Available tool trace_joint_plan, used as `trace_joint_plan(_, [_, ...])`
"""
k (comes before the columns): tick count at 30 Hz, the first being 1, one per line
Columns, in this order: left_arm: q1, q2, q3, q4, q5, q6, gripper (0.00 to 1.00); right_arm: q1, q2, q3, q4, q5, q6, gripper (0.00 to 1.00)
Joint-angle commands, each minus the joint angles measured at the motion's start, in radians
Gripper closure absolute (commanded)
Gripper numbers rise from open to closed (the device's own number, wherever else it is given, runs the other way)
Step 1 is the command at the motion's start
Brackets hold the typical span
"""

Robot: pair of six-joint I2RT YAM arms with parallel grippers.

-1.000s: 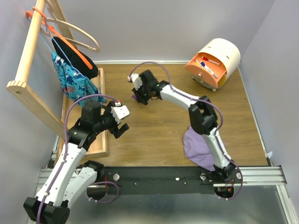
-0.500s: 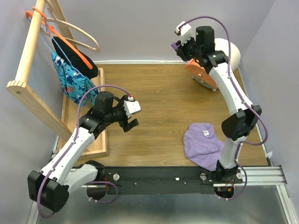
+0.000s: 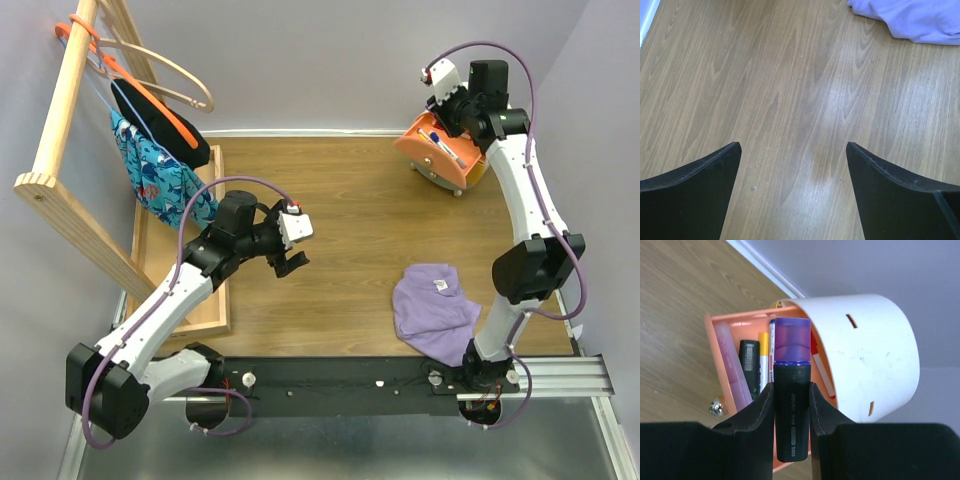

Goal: Sort the stationery into containers
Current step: Place the pen in the drawer, then close the drawer in the storage box.

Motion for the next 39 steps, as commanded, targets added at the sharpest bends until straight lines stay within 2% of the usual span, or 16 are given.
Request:
trace_joint_plan(1, [-0.01,0.01,0.024,0.052,0.035,-0.005,0.05,-0.013,-0.051,-0.033,-0.094,-0.027,-0.081,0.95])
trace_joint_plan(4, [-0.012,0.02,0.024,0.072,0.04,-0.015,0.05,-0.013,-0.044,-0.032,-0.12,0.016,-0.069,0.93])
trace_joint_plan(7, [-0.015,0.028,0.024,0.096,0.044,-0.034,0.05,-0.017,-0.055,-0.068,-0.105,0.06,-0.069,0.86])
trace_joint_plan(8, [-0.018,0.031,0.026,0.1,0.046,-0.034,0.05,-0.017,-0.063,-0.09,-0.091,0.082,-0.058,0.74])
trace_joint_plan(11, [-0.026,0.036,0.03,0.107,0.043,-0.037,0.05,-0.021,-0.087,-0.108,-0.051,0.1,-0.029,0.5])
trace_joint_plan(14, [-0.029,0.036,0.029,0.126,0.035,-0.049,0.05,-0.022,-0.124,-0.116,-0.024,0.082,-0.004,0.45])
trace_joint_plan(19, [-0.032,0.042,0.018,0.152,0.043,-0.063,0.05,-0.021,-0.175,-0.137,0.012,0.021,0.04,0.42])
trace_joint_plan(22, [-0.04,0.046,0.02,0.165,0.043,-0.075,0.05,-0.022,-0.205,-0.153,-0.023,-0.094,0.026,0.48])
trace_joint_plan(24, [-0.043,0.05,0.02,0.17,0.043,-0.084,0.05,-0.021,-0.212,-0.168,-0.08,-0.171,0.003,0.69])
trace_joint_plan(26, [-0.044,0.05,0.02,0.172,0.041,-0.087,0.05,-0.021,-0.189,-0.159,-0.118,-0.197,0.008,0.99])
trace_joint_plan(39, [-0.044,0.04,-0.003,0.17,0.026,-0.095,0.05,-0.021,-0.055,-0.087,-0.234,-0.22,0.046,1.0])
